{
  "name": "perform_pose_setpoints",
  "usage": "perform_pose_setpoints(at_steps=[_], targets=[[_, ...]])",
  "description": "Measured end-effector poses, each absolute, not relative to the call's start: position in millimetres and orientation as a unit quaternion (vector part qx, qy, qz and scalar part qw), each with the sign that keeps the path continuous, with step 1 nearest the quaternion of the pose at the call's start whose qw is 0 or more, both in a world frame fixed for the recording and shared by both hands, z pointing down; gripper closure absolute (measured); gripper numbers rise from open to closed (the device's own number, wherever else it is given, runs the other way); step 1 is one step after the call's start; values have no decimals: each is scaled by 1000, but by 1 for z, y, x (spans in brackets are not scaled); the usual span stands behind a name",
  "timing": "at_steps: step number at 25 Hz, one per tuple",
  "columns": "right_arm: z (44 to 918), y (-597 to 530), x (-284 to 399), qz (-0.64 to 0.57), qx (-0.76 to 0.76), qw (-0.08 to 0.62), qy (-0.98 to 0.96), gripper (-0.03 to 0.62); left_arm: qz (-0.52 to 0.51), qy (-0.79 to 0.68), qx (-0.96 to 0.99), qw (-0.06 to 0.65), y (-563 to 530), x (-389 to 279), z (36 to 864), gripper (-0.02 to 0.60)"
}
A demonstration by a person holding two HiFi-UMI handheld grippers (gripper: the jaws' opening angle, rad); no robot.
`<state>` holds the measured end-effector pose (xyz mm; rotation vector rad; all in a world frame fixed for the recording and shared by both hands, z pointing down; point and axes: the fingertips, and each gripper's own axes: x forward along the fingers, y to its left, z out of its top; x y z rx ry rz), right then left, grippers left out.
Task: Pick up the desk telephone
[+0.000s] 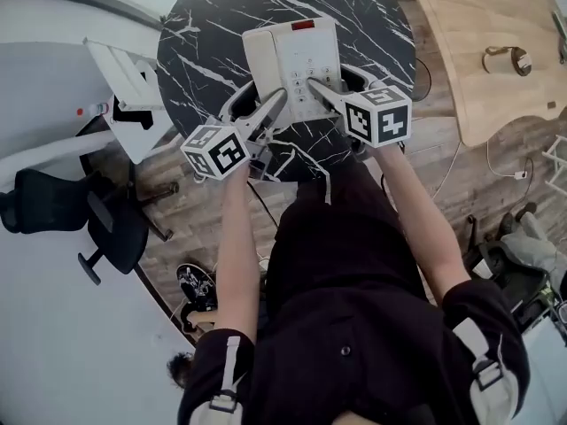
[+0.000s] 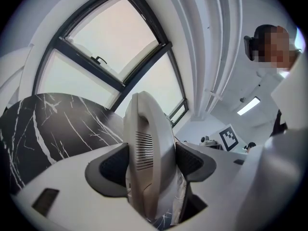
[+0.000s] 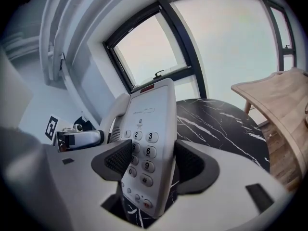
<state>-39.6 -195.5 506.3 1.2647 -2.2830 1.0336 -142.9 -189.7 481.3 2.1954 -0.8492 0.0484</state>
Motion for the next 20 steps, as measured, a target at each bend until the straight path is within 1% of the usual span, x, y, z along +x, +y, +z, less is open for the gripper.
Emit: perform_pose_setpoints(at_steps=[7,20], targets=[[458,-197,-54,316,462,137,-817,293,-19,-339,871,354,-189,-159,437,261],[376,-212,-53,244,483,100,-835,295,-61,-332,894,294,-203,-160,359,261]])
